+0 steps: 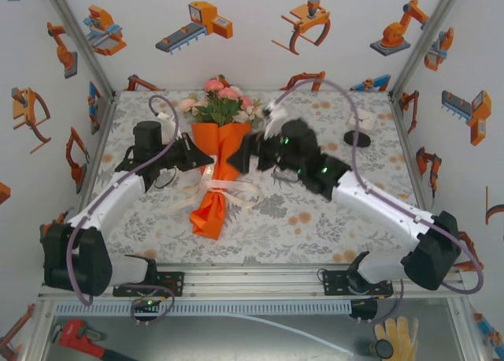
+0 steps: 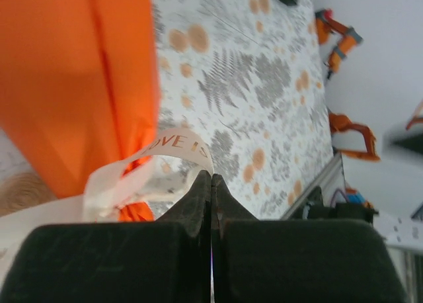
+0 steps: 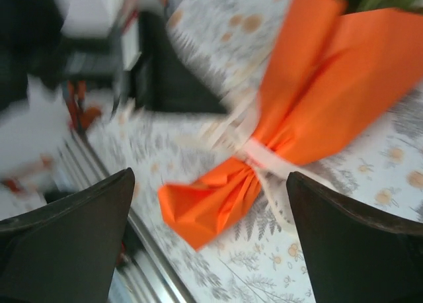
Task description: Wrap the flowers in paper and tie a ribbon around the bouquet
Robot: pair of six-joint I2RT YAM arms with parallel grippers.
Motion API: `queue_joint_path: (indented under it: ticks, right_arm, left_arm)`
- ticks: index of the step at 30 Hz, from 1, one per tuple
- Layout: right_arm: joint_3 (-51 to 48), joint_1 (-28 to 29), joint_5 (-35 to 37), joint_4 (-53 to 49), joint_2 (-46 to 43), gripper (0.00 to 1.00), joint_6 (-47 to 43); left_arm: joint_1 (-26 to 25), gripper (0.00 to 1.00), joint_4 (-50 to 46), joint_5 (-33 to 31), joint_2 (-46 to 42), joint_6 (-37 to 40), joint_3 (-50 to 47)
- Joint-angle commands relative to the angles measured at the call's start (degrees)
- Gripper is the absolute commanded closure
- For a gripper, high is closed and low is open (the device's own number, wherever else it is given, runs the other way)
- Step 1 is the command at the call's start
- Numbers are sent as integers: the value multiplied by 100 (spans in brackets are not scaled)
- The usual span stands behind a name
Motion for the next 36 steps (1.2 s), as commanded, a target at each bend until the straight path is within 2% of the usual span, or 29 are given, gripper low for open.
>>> queue_joint_path:
  ticks: [1,4,6,10,13,15,17,19,22,27,31,36]
  right_arm:
    - [-458,812,602,880,355,20,-2382]
    - [-486,1369,270,1365,875,26,-3975]
    - [-13,1528,31,1133,1429,26,-4542]
    - [1389,1561,-320,294,2678,38,-5010]
    - [2056,1566,-539,297,3420,45,-5000]
    - [2376,1585,-582,495,3847,46,-4728]
    - [2423,1582,-457,1214,4227,46,-4209]
    - [2567,1572,3,1796,4620,45,-3696]
    - [2941,1500,531,2068,5159,45,-3136]
    - [3651,1399,1061,1594,5789,45,-2358]
    - [3969,1377,1368,1359,6065,40,-2088]
    - [4018,1357,1141,1187,6022,38,-1968]
  left_arm:
    - [138,100,-39,-349,351,-288,308]
    - [225,100,75,-207,752,-352,520]
    - [240,100,84,-113,968,-293,640]
    - [335,100,172,-12,1229,-344,692]
    - [433,100,390,45,1315,-470,662]
    - [476,100,524,156,1396,-522,710]
    - [504,100,576,183,1519,-541,821]
    - [528,100,528,200,1665,-512,961]
    - [573,100,620,215,1883,-592,1053]
    - [637,100,884,407,2177,-800,1123]
    - [641,100,966,525,2236,-829,1147]
    - [644,100,836,505,2088,-687,1141]
